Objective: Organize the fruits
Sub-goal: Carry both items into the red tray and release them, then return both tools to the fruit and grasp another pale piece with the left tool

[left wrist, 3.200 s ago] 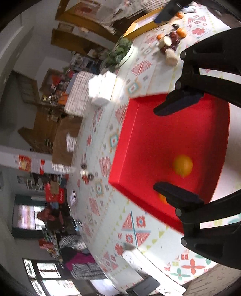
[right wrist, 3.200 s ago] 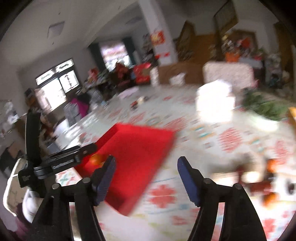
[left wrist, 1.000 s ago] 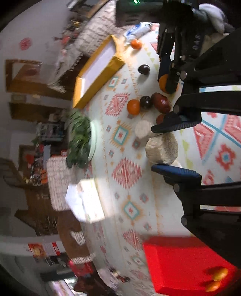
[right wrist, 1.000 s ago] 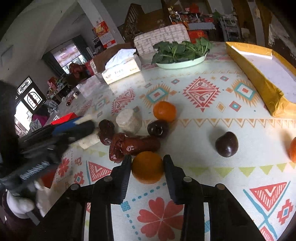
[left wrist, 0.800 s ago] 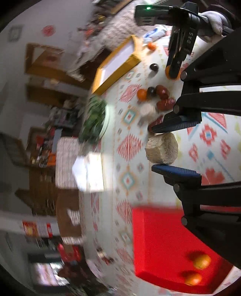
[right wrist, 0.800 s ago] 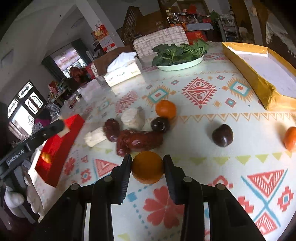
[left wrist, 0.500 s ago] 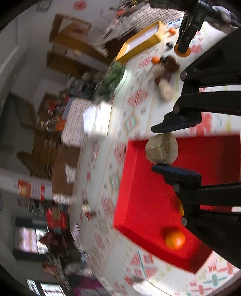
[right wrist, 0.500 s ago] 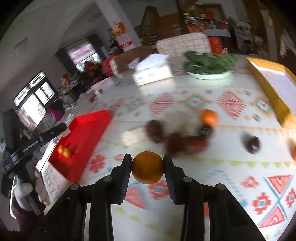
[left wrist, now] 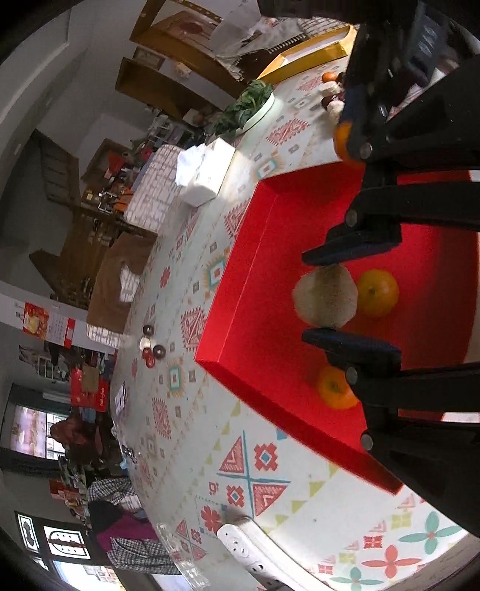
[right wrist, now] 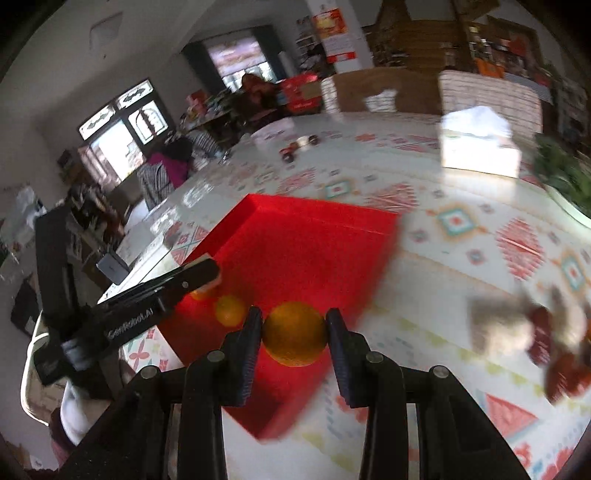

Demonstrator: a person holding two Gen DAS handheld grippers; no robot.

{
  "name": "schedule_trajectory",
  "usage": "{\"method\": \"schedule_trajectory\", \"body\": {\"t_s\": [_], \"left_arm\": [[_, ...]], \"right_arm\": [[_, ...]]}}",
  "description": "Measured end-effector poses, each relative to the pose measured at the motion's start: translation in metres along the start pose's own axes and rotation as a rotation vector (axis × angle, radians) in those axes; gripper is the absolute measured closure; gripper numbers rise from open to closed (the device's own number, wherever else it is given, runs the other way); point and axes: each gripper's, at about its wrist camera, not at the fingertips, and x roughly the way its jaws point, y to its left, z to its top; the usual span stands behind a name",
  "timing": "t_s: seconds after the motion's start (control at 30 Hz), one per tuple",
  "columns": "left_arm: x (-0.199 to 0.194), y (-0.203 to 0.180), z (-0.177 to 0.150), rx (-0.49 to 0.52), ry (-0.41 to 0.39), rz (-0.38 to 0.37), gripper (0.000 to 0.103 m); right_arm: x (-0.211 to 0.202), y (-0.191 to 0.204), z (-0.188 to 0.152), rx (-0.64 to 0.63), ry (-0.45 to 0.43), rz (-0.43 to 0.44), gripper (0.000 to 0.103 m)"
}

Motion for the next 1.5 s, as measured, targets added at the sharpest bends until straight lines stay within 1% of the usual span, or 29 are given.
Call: {"method": "schedule_trajectory", "body": {"t_s": [0.13,0.23,0.37,0.43,0.47,0.5,0.53,0.6,0.67,0.73,0.8,0.83,0.9,0.97,1.03,1.13,1.17,1.23,1.27,1.33,1.43,1.47,1.5], "left_arm": [[0.011,0.006,0.009,0.008,0.008,0.029,0.069],[0.021,0.006,0.012,0.015,0.024,0.031,0.069],[0.024,0.006,0.011,0.006,0.031,0.018,0.069],[0.02,0.007,0.01,-0.015,0.024,0.0,0.063],[0.017,0.008,0.01,-0.026,0.019,-0.004,0.054],[0.014,0.01,0.011,-0.037,0.013,-0.005,0.048],[0.009,0.011,0.011,-0.048,0.001,-0.008,0.047],[0.002,0.011,0.012,-0.059,-0.011,-0.014,0.047],[-0.006,0.009,0.011,-0.067,-0.022,-0.019,0.046],[-0.013,0.005,0.011,-0.066,-0.032,-0.029,0.042],[-0.019,-0.002,0.009,-0.065,-0.039,-0.041,0.037],[-0.022,-0.006,0.008,-0.064,-0.041,-0.052,0.036],[-0.027,-0.016,0.004,-0.055,-0.038,-0.076,0.035],[-0.03,-0.029,0.0,-0.033,-0.033,-0.094,0.035],[-0.033,-0.041,-0.003,-0.013,-0.027,-0.108,0.034],[-0.038,-0.059,-0.009,0.008,-0.018,-0.138,0.034],[-0.039,-0.063,-0.01,0.014,-0.016,-0.146,0.034],[-0.044,-0.076,-0.013,0.038,-0.019,-0.156,0.034],[-0.047,-0.081,-0.016,0.049,-0.022,-0.158,0.034],[-0.05,-0.093,-0.019,0.069,-0.023,-0.167,0.034],[-0.052,-0.108,-0.023,0.092,-0.02,-0.183,0.033],[-0.052,-0.112,-0.024,0.1,-0.018,-0.187,0.033],[-0.051,-0.118,-0.026,0.109,-0.015,-0.193,0.032]], "right_arm": [[0.035,0.009,0.005,-0.019,0.051,-0.015,0.064],[0.051,0.011,0.005,-0.012,0.074,-0.021,0.064],[0.058,0.012,0.002,-0.012,0.077,-0.037,0.064],[0.059,0.012,0.002,-0.014,0.071,-0.046,0.064],[0.058,0.012,0.003,-0.009,0.065,-0.047,0.064],[0.055,0.01,0.003,-0.002,0.058,-0.043,0.064],[0.051,0.008,0.004,0.007,0.046,-0.035,0.063],[0.041,0.005,0.005,0.02,0.014,-0.029,0.058],[0.029,0.002,0.004,0.035,-0.019,-0.026,0.048],[0.015,-0.002,0.004,0.051,-0.05,-0.018,0.048],[0.0,-0.007,0.002,0.062,-0.085,-0.025,0.048],[-0.008,-0.01,0.0,0.066,-0.1,-0.032,0.047],[-0.024,-0.015,-0.005,0.068,-0.133,-0.055,0.042],[-0.041,-0.022,-0.011,0.078,-0.168,-0.092,0.032],[-0.063,-0.037,-0.02,0.117,-0.223,-0.119,0.027],[-0.092,-0.064,-0.035,0.193,-0.292,-0.123,0.025],[-0.103,-0.079,-0.04,0.231,-0.299,-0.109,0.024],[-0.119,-0.101,-0.048,0.287,-0.285,-0.079,0.024],[-0.131,-0.113,-0.054,0.312,-0.285,-0.086,0.024],[-0.154,-0.131,-0.064,0.325,-0.302,-0.133,0.024],[-0.193,-0.156,-0.08,0.317,-0.322,-0.256,0.024],[-0.207,-0.165,-0.087,0.316,-0.328,-0.316,0.024],[-0.218,-0.173,-0.092,0.32,-0.332,-0.356,0.024]]}}
